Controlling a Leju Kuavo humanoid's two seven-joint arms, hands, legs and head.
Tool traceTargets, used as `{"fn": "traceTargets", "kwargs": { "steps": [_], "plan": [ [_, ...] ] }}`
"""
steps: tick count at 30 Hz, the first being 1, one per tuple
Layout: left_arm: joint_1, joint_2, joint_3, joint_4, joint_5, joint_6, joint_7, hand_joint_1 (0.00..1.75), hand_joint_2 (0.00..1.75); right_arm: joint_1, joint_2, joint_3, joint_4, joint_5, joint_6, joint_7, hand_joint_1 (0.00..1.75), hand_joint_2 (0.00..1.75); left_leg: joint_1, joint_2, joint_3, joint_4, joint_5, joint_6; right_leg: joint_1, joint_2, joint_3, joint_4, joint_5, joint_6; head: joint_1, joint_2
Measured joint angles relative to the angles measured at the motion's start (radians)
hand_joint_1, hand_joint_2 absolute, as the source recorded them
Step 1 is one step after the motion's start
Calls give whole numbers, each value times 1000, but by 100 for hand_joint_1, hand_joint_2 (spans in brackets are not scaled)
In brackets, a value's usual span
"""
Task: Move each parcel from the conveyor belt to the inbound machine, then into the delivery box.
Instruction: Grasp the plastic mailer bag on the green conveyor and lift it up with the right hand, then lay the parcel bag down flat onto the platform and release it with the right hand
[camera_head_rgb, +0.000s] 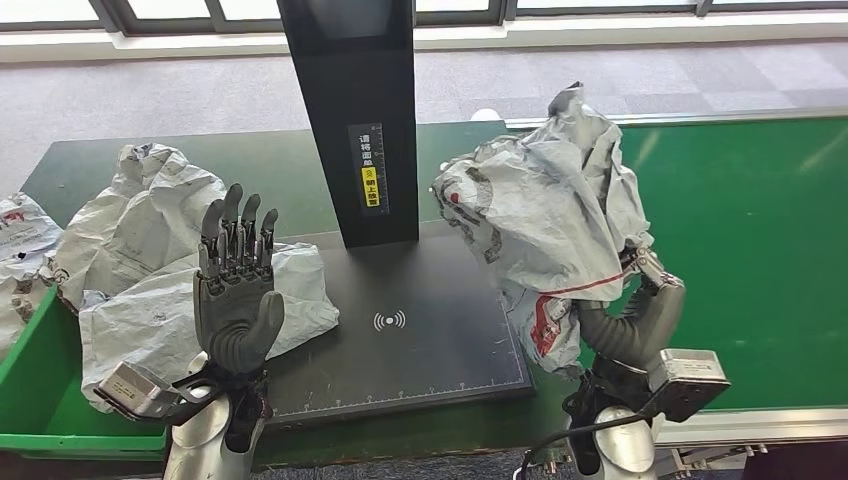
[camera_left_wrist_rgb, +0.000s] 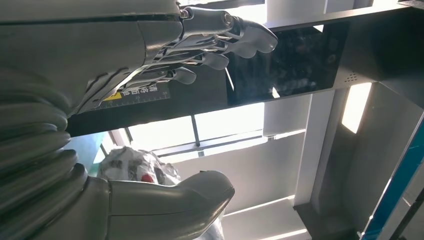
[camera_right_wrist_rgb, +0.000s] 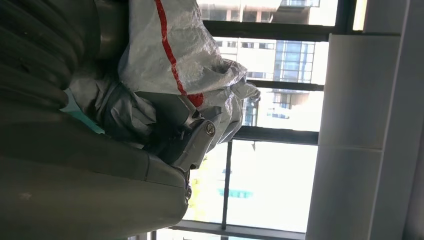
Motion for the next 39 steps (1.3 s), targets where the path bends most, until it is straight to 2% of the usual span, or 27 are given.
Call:
{"fn": "traceTargets", "kwargs": {
  "steps": [6, 8, 12, 14, 17, 22, 23, 26, 27, 29, 33, 39],
  "plan": [
    [0, 0, 0, 3, 0, 0, 0, 0, 175, -1, 1, 26, 0, -2, 27, 0, 175, 175, 0, 0, -1, 0, 0, 0, 0, 0, 0, 0, 0, 0, 0, 0],
    [0, 0, 0, 3, 0, 0, 0, 0, 175, -4, 6, 28, 8, -8, 119, 2, 175, 175, 0, 0, -1, 0, 0, 0, 0, -1, 0, 0, 0, 0, 0, 0],
    [0, 0, 0, 4, 0, -3, -2, 0, 175, -25, 30, 47, 76, -19, 397, 16, 175, 175, 0, 0, -1, 0, 0, 0, 1, -1, 0, 0, 0, 0, 0, 0],
    [-1, 0, 0, 6, 0, -4, -2, 0, 175, -38, 45, 63, 121, -29, 497, 22, 175, 175, 0, 0, -1, 0, 0, 0, 2, -1, 0, 0, 0, 0, 0, 0],
    [-1, 0, 0, 10, -5, -3, -2, 0, 175, -63, 58, 82, 199, -50, 585, 47, 175, 175, 1, -1, -1, 0, 1, -1, 2, -1, 0, 1, 0, -1, 0, 0],
    [-1, 0, 0, 10, -11, -2, 2, 0, 175, -119, 67, 96, 364, -52, 623, 87, 175, 175, 2, -2, -1, 0, 1, -1, 1, -2, 0, 1, 0, -1, 0, 0],
    [-1, 0, 0, 10, -11, -1, 3, 0, 175, -133, 70, 97, 401, -51, 634, 96, 150, 175, 2, -2, -1, 0, 1, -1, 1, -2, 0, 1, 0, -1, 0, 0],
    [-1, 0, 0, 10, -17, 1, 4, 0, 175, -180, 79, 99, 529, -46, 663, 107, 19, 175, 2, -2, -1, 0, 1, -1, 1, -2, 0, 1, 0, -1, 0, 0],
    [-1, 0, 0, 10, -20, 3, 4, 0, 175, -195, 83, 99, 573, -44, 667, 106, 0, 175, 2, -2, -1, 0, 1, -1, 1, -2, 0, 1, 0, -1, 0, 0],
    [-1, 0, 0, 12, -24, 9, 4, 0, 175, -222, 89, 99, 656, -39, 669, 101, 0, 175, 2, -2, -1, 0, 1, -1, 2, -2, 0, 1, 0, -1, 0, 0],
    [-1, 0, 0, 17, -27, 22, 1, 0, 175, -260, 94, 99, 770, -37, 657, 89, 0, 0, 2, -2, -1, 0, 1, -1, 2, -1, 0, 1, 0, -1, 0, 0],
    [-1, 0, 0, 22, -27, 31, -1, 0, 175, -283, 94, 99, 834, -27, 627, 84, 0, 0, 2, -2, -1, 0, 1, -1, 1, -1, 0, 1, -1, -1, 0, 0]
  ]
}}
